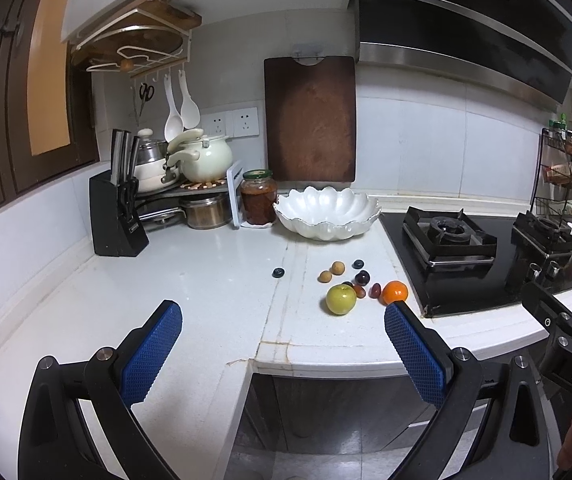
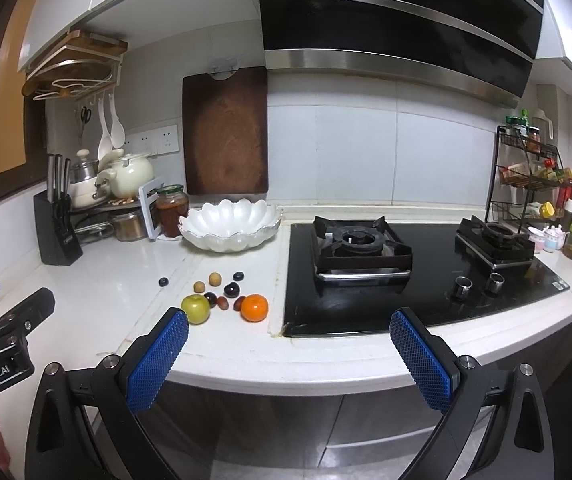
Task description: Organize fruits
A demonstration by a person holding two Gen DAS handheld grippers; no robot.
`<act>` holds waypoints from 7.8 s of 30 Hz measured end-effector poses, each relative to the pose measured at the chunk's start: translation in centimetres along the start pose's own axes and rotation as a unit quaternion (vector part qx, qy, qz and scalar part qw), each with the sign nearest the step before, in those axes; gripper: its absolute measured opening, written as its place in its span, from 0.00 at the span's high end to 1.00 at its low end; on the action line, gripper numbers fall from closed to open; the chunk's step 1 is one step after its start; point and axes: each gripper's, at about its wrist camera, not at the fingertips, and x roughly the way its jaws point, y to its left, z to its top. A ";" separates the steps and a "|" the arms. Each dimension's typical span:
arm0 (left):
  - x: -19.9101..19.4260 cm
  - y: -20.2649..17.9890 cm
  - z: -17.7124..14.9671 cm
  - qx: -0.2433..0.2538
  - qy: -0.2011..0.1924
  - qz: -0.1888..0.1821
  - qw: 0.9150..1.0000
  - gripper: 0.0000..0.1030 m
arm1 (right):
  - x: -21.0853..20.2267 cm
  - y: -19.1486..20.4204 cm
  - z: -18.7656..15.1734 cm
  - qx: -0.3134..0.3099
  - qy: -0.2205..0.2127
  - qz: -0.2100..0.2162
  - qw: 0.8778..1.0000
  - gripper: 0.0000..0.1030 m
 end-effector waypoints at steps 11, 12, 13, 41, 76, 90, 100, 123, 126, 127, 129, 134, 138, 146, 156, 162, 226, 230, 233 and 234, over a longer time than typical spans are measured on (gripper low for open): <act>-0.6 -0.3 -0.1 0.001 -0.003 -0.002 1.000 0.00 | -0.2 -0.4 -0.3 0.004 -0.001 0.004 1.000 0.01; -0.6 -0.1 -0.1 0.000 -0.004 -0.003 1.000 0.00 | -0.2 -0.5 -0.2 0.005 -0.001 0.005 1.000 0.01; -0.6 -0.1 -0.1 0.000 -0.004 -0.003 1.000 0.00 | -0.2 -0.4 -0.3 0.005 -0.002 0.004 1.000 0.01; -0.9 -0.7 0.1 0.004 -0.008 0.000 1.000 0.00 | -0.3 -0.4 -0.6 0.002 -0.004 0.002 1.000 0.01; 7.2 -2.6 0.6 0.036 0.034 -0.028 0.998 0.03 | 8.2 0.1 0.5 -0.002 0.049 0.028 0.998 0.01; 15.7 -4.0 0.4 0.070 0.090 -0.045 0.992 0.14 | 17.4 1.6 0.8 -0.027 0.108 0.056 0.992 0.16; 20.7 -5.2 -0.6 0.090 0.134 -0.069 0.984 0.23 | 22.5 2.9 0.0 -0.041 0.161 0.081 0.983 0.28; 28.8 -7.2 -2.7 0.114 0.213 -0.132 0.961 0.39 | 30.7 4.7 -2.3 -0.035 0.262 0.101 0.959 0.48; 29.4 -7.4 -2.9 0.113 0.222 -0.140 0.958 0.45 | 31.2 4.7 -2.4 -0.039 0.268 0.097 0.958 0.53; 29.6 -7.4 -2.9 0.113 0.224 -0.141 0.958 0.45 | 31.3 4.6 -2.5 -0.037 0.269 0.097 0.958 0.53; 29.8 -7.5 -3.0 0.111 0.227 -0.146 0.957 0.51 | 31.3 4.6 -2.5 -0.034 0.271 0.102 0.957 0.56; 30.0 -7.5 -3.0 0.112 0.224 -0.147 0.957 0.54 | 31.3 4.6 -2.6 -0.033 0.269 0.102 0.957 0.57; 29.9 -7.2 -3.0 0.102 0.227 -0.150 0.957 0.54 | 31.2 4.5 -2.5 -0.031 0.267 0.101 0.958 0.57; 29.0 -6.3 -1.8 0.098 0.206 -0.145 0.963 0.54 | 30.6 4.6 -1.6 -0.027 0.254 0.101 0.961 0.58; 28.6 -4.2 1.3 0.071 0.167 -0.147 0.972 0.54 | 29.8 5.7 0.9 -0.031 0.221 0.087 0.971 0.58; 28.6 -3.7 2.9 0.061 0.148 -0.145 0.976 0.54 | 29.5 5.9 2.2 -0.024 0.205 0.080 0.975 0.58; 45.5 -2.0 19.6 -0.015 0.173 -0.087 0.981 0.54 | 48.7 9.4 18.7 -0.085 0.192 0.130 0.969 0.58; 48.7 -2.3 19.6 -0.013 0.204 -0.079 0.976 0.54 | 51.7 9.6 18.7 -0.093 0.222 0.127 0.962 0.58; 51.2 -2.5 19.4 -0.015 0.230 -0.075 0.970 0.54 | 53.6 9.7 18.6 -0.098 0.240 0.122 0.958 0.58; 51.9 -2.6 19.3 -0.018 0.238 -0.074 0.968 0.54 | 54.4 9.7 18.5 -0.099 0.247 0.121 0.956 0.58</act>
